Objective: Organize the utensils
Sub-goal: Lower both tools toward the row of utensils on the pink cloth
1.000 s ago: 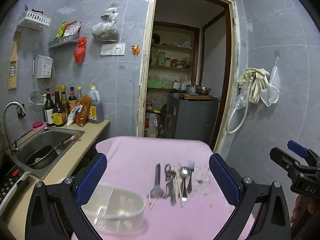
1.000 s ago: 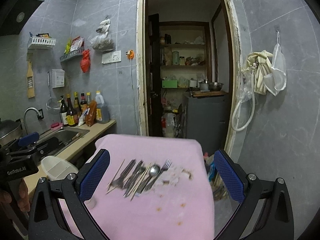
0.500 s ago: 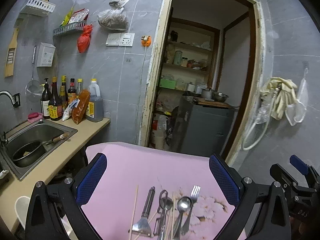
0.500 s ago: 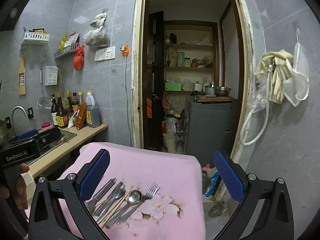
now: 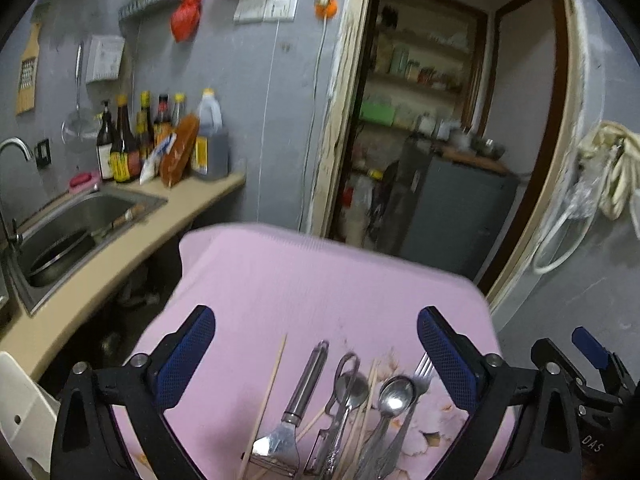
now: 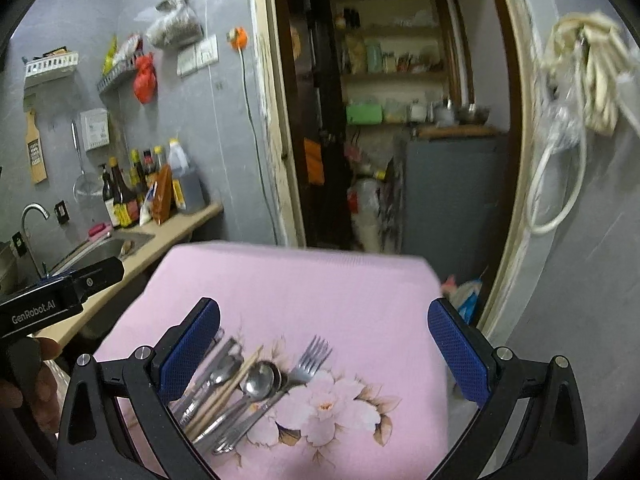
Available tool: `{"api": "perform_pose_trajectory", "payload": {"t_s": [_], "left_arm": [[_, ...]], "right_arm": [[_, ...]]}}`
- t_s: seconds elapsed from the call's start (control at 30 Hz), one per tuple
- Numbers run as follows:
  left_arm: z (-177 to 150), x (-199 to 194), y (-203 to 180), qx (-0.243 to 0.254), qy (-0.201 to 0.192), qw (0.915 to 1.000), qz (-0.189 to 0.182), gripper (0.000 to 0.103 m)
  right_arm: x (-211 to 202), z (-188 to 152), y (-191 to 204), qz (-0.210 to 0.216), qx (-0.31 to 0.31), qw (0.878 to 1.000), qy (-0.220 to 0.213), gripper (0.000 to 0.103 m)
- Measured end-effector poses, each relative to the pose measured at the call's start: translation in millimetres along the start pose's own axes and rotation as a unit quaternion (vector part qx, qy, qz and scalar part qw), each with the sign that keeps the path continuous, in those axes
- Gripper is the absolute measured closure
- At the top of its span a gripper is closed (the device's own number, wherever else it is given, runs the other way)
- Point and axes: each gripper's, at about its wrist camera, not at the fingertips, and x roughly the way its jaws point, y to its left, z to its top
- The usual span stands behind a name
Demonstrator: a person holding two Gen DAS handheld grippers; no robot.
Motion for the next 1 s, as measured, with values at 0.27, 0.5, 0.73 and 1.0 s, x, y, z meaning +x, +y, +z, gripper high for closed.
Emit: {"api": "perform_pose_trajectory", "payload": {"t_s": [0.27,0.5,0.73,1.0], "left_arm": [[-15.1,58.2,7.7,-0.025,0.101,0.9942,0.027,0.037],[-28.9,104.9,17.2,-0.046,0.180,0.9811,0.053,0.059],[-34.4,136.9,23.1,-0.036,0.220,0.9728,0.062,0.069],[-34.6,158.2,18.7,-0.003,0.259,0.9633,0.072,0.075]], "right_arm": [[67.0,-28.1,-18.1,0.037,0.068,0.992,0.097,0.021],[121.9,-49.8,-25.4,0.045,0.102,0.981,0.157,0.044],[157.0,-68.3,-22.2,0.082,0.106,0.969,0.209,0.063],[175.4,-68.2,-22.5,0.108,0.099,0.964,0.224,0.080]]}}
